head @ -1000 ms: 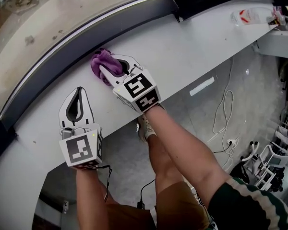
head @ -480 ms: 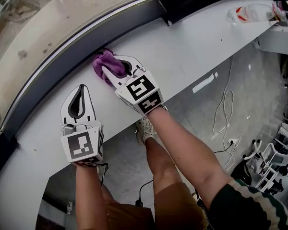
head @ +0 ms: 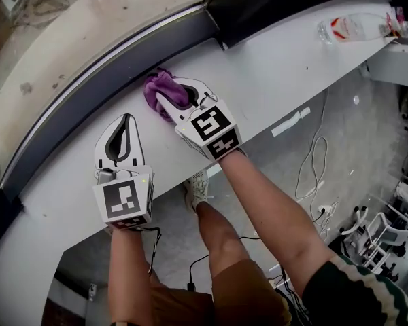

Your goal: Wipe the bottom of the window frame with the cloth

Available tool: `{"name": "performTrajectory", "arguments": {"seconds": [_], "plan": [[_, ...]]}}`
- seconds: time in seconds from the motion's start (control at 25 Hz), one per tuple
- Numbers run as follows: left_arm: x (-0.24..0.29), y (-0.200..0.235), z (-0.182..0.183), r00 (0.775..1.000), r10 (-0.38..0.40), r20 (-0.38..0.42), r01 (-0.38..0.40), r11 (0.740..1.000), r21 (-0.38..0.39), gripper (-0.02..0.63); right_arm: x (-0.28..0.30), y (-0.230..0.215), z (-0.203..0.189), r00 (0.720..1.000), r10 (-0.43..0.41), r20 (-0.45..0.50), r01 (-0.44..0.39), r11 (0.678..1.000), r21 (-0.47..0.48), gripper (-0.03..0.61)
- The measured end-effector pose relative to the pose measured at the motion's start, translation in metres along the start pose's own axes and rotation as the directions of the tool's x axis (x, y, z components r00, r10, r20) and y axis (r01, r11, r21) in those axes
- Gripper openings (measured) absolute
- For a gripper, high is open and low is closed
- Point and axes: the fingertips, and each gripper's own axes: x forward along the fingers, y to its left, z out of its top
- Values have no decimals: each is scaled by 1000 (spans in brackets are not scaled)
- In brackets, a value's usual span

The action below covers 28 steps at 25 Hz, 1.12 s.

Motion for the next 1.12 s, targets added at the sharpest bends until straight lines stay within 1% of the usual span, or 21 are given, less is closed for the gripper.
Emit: {"name": "performTrajectory", "arguments": {"seconds": [0.16,0.24,0.36,0.48,0.64,0.76,0.88,1.0,1.12], "plan": [[14,-12,12,1000,15,1,-15,1000,-8,8,-12,-28,0,1000,-10,-7,10,1000,-6,97],[24,-22,18,1000,14,6,-14,1000,-1,8,-21,-46,-1,999,-29,-13,29,1000,-13,97],[30,-32,26,1000,-1,13,0,1000,5,8,-32,-61,-7,998,-62,-30,62,998,-8,97],[36,-41,30,1000,-20,16,19,999,30,8,-41,-74,-10,995,-89,-40,89,996,6,97],[50,-64,44,998,-55,20,54,998,40,8,-52,-101,-10,992,-120,-47,120,993,10,97],[55,-73,54,998,-65,11,65,997,36,8,-53,-112,-8,990,-135,-51,136,991,8,97],[58,-74,55,998,-68,8,68,997,32,8,-54,-119,-7,988,-144,-56,145,989,2,97],[60,-75,58,997,-73,10,73,997,10,8,-54,-124,-8,986,-153,-62,153,988,2,97],[62,-73,53,997,-71,-5,71,997,24,8,-54,-129,-11,986,-154,-68,155,988,4,97]]}}
